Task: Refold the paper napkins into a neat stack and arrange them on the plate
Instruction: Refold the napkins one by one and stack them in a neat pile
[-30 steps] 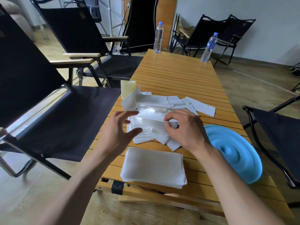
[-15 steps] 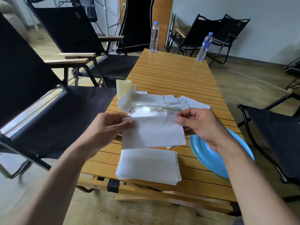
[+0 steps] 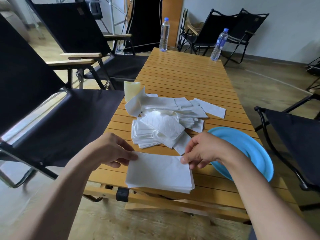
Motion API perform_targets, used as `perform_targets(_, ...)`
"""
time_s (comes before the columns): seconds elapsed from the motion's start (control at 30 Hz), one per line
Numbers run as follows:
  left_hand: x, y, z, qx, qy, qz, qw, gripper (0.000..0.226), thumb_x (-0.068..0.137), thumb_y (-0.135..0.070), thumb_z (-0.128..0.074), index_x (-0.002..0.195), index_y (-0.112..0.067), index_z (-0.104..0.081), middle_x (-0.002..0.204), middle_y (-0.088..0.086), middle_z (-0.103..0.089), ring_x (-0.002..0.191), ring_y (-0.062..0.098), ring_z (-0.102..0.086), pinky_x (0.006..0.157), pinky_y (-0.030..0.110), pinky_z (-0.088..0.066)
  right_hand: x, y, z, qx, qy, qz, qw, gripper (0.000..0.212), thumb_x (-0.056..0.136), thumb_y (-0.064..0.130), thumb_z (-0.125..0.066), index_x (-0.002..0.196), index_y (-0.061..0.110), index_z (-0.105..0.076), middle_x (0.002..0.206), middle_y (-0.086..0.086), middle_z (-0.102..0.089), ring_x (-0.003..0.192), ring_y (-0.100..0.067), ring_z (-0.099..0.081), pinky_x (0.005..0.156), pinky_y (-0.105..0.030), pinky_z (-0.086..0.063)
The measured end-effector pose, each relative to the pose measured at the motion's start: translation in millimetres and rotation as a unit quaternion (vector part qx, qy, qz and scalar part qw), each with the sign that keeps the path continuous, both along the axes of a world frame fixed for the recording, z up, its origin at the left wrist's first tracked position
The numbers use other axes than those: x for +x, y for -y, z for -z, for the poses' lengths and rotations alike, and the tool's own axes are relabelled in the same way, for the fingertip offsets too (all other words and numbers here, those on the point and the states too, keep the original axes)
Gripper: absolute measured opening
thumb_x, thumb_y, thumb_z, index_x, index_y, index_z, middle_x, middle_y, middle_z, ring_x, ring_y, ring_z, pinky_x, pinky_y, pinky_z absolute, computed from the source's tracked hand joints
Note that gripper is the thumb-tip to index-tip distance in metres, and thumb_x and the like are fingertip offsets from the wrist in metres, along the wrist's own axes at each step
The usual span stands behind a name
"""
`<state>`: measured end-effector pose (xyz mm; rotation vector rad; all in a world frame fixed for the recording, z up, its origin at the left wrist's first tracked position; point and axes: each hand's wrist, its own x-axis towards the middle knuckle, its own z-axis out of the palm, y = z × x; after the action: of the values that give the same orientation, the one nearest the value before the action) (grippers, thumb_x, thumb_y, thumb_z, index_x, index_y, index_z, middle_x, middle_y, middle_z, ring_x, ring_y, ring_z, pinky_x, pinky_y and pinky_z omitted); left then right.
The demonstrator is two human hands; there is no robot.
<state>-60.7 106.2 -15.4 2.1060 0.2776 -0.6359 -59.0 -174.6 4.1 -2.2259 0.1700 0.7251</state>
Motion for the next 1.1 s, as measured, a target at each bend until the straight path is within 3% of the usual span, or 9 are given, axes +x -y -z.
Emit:
perform_targets(0.23, 0, 6, 1, 0.035, 0.018, -0.007, 0.999, 0.029, 0.068, -0.029, -0.090, 0.088, -0.015, -0.075, 0.073, 0.004, -0.077, 0.067, 0.013, -0.070, 0.048, 0.020, -0.051, 3, 0, 9, -0.094, 0.035, -0.022, 0.995, 0.028, 0.069, 0.021, -0.092, 0.081, 0.010, -0.069, 0.064, -0.002, -0.074, 0.052, -0.007, -0.067, 0.045, -0.019, -0.049)
perform_targets(0.33, 1, 7, 2, 0.041, 0.065, -0.038, 0.996, 0.034, 0.067, -0.034, -0.090, 0.088, -0.016, -0.072, 0.077, 0.005, -0.074, 0.069, 0.014, -0.068, 0.047, 0.019, -0.047, 8, -2, 15, -0.091, 0.138, 0.007, 0.986, 0.027, 0.066, 0.031, -0.092, 0.075, 0.020, -0.069, 0.058, 0.006, -0.070, 0.051, -0.005, -0.062, 0.047, -0.022, -0.046)
perform_targets(0.4, 3, 7, 4, 0.046, 0.135, -0.060, 0.988, 0.034, 0.069, -0.038, -0.088, 0.089, -0.017, -0.071, 0.072, 0.003, -0.071, 0.062, 0.011, -0.063, 0.048, 0.019, -0.045, 12, -9, 24, -0.111, 0.264, 0.025, 0.958, 0.025, 0.069, 0.037, -0.088, 0.082, 0.027, -0.070, 0.071, 0.014, -0.069, 0.066, -0.004, -0.063, 0.058, -0.023, -0.046)
perform_targets(0.47, 5, 10, 7, 0.036, 0.228, -0.081, 0.970, 0.029, 0.075, -0.038, -0.085, 0.092, -0.017, -0.072, 0.070, 0.000, -0.071, 0.057, 0.007, -0.063, 0.046, 0.015, -0.044, 18, -20, 35, -0.171, 0.350, 0.003, 0.921, 0.034, 0.076, 0.036, -0.082, 0.106, 0.032, -0.069, 0.103, 0.017, -0.068, 0.096, -0.009, -0.062, 0.072, -0.024, -0.045)
perform_targets(0.57, 6, 19, 9, -0.010, 0.308, -0.085, 0.948, 0.023, 0.083, -0.033, -0.080, 0.098, -0.017, -0.073, 0.074, -0.001, -0.072, 0.056, 0.002, -0.066, 0.048, 0.015, -0.047, 29, -28, 54, -0.222, 0.371, -0.051, 0.900, 0.049, 0.080, 0.030, -0.076, 0.127, 0.029, -0.062, 0.132, 0.008, -0.055, 0.124, -0.015, -0.047, 0.084, -0.027, -0.039)
perform_targets(0.77, 4, 28, 17, 0.009, 0.314, -0.054, 0.948, 0.027, 0.086, -0.033, -0.077, 0.108, -0.020, -0.071, 0.081, -0.007, -0.071, 0.063, 0.004, -0.069, 0.055, 0.018, -0.051, 36, -30, 61, -0.181, 0.429, -0.042, 0.884, 0.010, 0.086, 0.024, -0.068, 0.095, 0.022, -0.074, 0.115, 0.006, -0.069, 0.112, -0.016, -0.056, 0.080, -0.025, -0.040)
perform_targets(0.87, 4, 27, 14, 0.045, 0.344, -0.057, 0.936, 0.036, 0.084, -0.032, -0.079, 0.117, -0.024, -0.068, 0.106, -0.006, -0.071, 0.085, 0.006, -0.068, 0.071, 0.028, -0.057, 33, -28, 43, -0.138, 0.480, -0.010, 0.866, 0.004, 0.084, 0.022, -0.068, 0.086, 0.021, -0.072, 0.105, 0.006, -0.072, 0.105, -0.017, -0.061, 0.080, -0.027, -0.046)
perform_targets(0.97, 2, 26, 12, 0.097, 0.406, -0.010, 0.909, 0.060, 0.081, -0.036, -0.081, 0.136, -0.032, -0.058, 0.143, -0.001, -0.051, 0.121, 0.015, -0.057, 0.092, 0.039, -0.056, 23, -24, 16, -0.089, 0.508, -0.051, 0.856, 0.004, 0.082, 0.022, -0.068, 0.084, 0.019, -0.068, 0.107, 0.008, -0.074, 0.105, -0.017, -0.065, 0.086, -0.035, -0.053)
perform_targets(1.1, -2, 34, 6, 0.101, 0.445, 0.076, 0.887, 0.066, 0.081, -0.041, -0.079, 0.141, -0.037, -0.052, 0.162, 0.002, -0.026, 0.151, 0.023, -0.020, 0.112, 0.045, -0.033, 0, -24, -10, -0.020, 0.507, -0.102, 0.856, 0.004, 0.079, 0.026, -0.061, 0.082, 0.023, -0.063, 0.099, 0.017, -0.073, 0.090, -0.008, -0.067, 0.077, -0.032, -0.056)
